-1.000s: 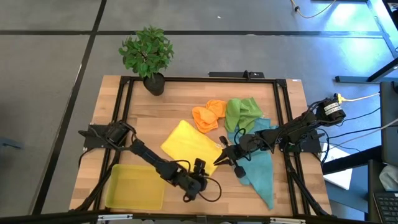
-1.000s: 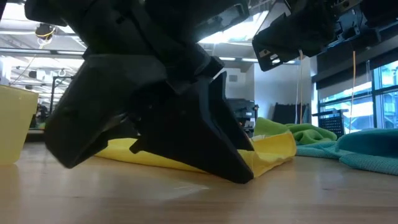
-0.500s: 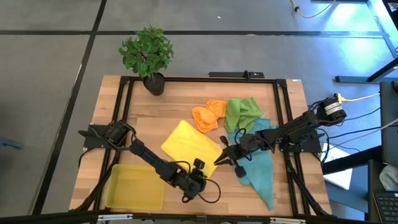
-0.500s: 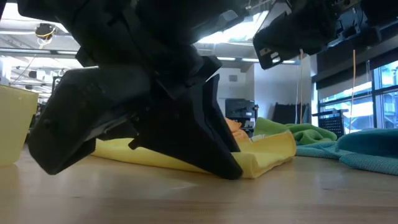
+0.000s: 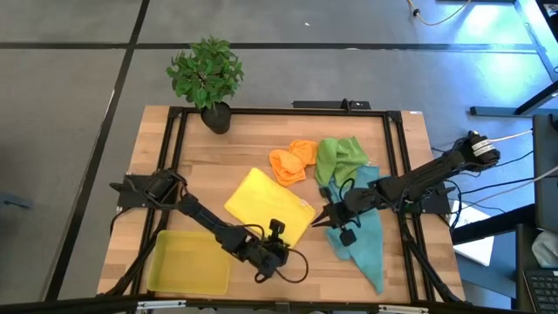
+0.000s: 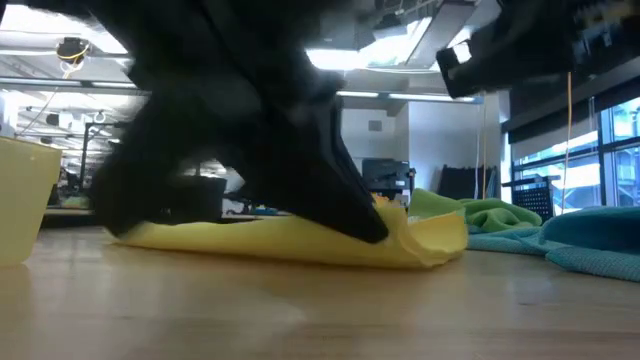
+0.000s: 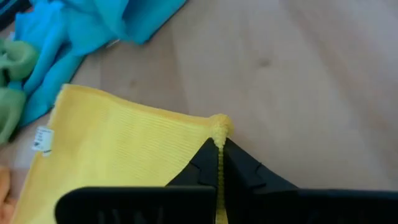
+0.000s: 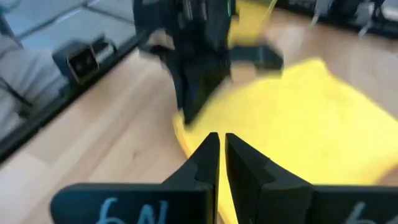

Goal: Fold microfiber towels
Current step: Fold the yellow microfiber cloth

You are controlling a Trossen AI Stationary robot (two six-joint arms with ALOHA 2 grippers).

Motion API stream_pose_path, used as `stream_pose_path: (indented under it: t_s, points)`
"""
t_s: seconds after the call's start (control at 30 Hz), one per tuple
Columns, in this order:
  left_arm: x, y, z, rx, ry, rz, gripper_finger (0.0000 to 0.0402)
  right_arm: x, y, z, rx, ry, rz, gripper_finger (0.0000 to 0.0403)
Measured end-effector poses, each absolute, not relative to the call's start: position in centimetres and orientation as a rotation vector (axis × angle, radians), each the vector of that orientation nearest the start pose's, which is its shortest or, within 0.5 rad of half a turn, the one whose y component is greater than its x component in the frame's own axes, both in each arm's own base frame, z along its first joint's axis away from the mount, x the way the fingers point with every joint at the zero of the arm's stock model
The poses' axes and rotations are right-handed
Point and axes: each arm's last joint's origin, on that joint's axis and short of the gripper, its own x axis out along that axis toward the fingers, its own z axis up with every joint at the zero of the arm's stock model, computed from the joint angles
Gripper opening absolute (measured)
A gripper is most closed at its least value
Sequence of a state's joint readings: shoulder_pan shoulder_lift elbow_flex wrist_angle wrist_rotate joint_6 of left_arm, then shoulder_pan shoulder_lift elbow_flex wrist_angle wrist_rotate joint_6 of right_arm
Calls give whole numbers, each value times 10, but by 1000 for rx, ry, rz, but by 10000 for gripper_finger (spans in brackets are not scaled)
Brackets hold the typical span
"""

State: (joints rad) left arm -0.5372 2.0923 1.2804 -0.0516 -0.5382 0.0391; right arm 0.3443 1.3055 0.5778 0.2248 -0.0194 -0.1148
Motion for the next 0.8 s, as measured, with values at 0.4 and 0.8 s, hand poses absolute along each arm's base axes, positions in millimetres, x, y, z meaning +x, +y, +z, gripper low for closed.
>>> stream_pose_path:
  t_s: [0.4,0.8]
  points:
    - [340,-209,134,418,664,-66,0,222,79,156,-243,498,385,31]
    - [293,-186,141,271,400,-63,0,228,82,136,-344,446,419,139]
